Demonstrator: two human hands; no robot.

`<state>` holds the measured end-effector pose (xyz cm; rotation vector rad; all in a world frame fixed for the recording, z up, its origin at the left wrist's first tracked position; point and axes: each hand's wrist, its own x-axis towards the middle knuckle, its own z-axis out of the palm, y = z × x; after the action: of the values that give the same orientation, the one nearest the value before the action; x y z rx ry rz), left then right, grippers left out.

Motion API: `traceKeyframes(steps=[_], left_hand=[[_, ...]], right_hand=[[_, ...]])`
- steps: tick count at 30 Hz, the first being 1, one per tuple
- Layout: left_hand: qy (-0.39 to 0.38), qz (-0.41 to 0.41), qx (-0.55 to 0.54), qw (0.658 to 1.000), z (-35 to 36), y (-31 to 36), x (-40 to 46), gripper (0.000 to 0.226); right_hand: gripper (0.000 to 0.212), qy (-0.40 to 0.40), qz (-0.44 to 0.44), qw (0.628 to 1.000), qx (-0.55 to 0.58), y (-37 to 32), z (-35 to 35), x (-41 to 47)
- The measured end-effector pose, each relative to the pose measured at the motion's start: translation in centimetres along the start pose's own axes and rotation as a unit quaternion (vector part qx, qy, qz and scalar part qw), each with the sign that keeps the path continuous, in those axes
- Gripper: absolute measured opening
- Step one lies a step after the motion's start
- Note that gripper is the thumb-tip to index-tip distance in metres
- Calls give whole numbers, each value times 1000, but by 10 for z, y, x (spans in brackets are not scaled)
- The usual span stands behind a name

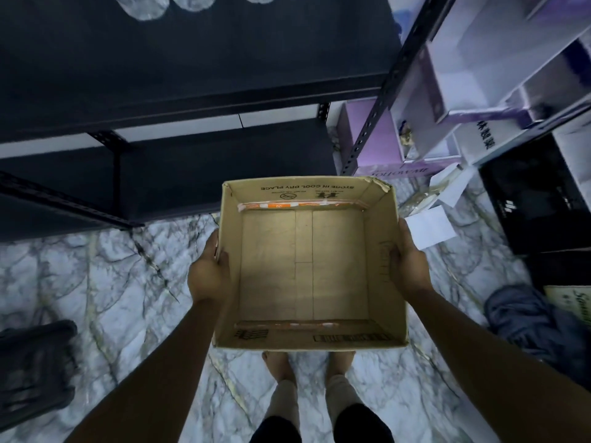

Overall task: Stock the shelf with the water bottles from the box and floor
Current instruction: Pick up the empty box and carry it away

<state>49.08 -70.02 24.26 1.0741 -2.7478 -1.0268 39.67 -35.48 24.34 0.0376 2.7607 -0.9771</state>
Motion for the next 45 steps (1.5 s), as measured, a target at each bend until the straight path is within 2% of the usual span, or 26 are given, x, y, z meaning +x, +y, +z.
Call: traceKeyframes(steps=[4, 7, 11, 23, 31, 35, 40, 45], left_hand=[[10, 29, -12, 999, -44, 21, -22, 45], [16, 33, -22, 999, -72, 39, -38, 43], [22, 42, -27, 999, -104, 57, -55, 43], [3, 73, -30, 997, -149, 95, -70, 45], [-64, 129, -48, 988, -115, 172, -63, 45], [-94, 156, -40, 982, -78, 230, -62, 45], [-130, 188, -23, 973, -21, 302, -64, 45], [-161, 230, -30, 959, 29, 383, -72, 44]], right_hand=[[60, 15, 8, 1000, -6, -30, -43, -27], [68, 34, 6, 999, 4, -54, -71, -48], [66, 43, -14, 999, 30, -75, -99, -71], [66, 105, 13, 994, 9, -101, -144, -115], [60, 155, 92, 983, 14, -60, -188, -120], [75, 196, 105, 975, 30, -31, -223, -117], [57, 197, 170, 965, 28, 15, -271, -104], [48, 232, 266, 931, 94, 59, -321, -89]])
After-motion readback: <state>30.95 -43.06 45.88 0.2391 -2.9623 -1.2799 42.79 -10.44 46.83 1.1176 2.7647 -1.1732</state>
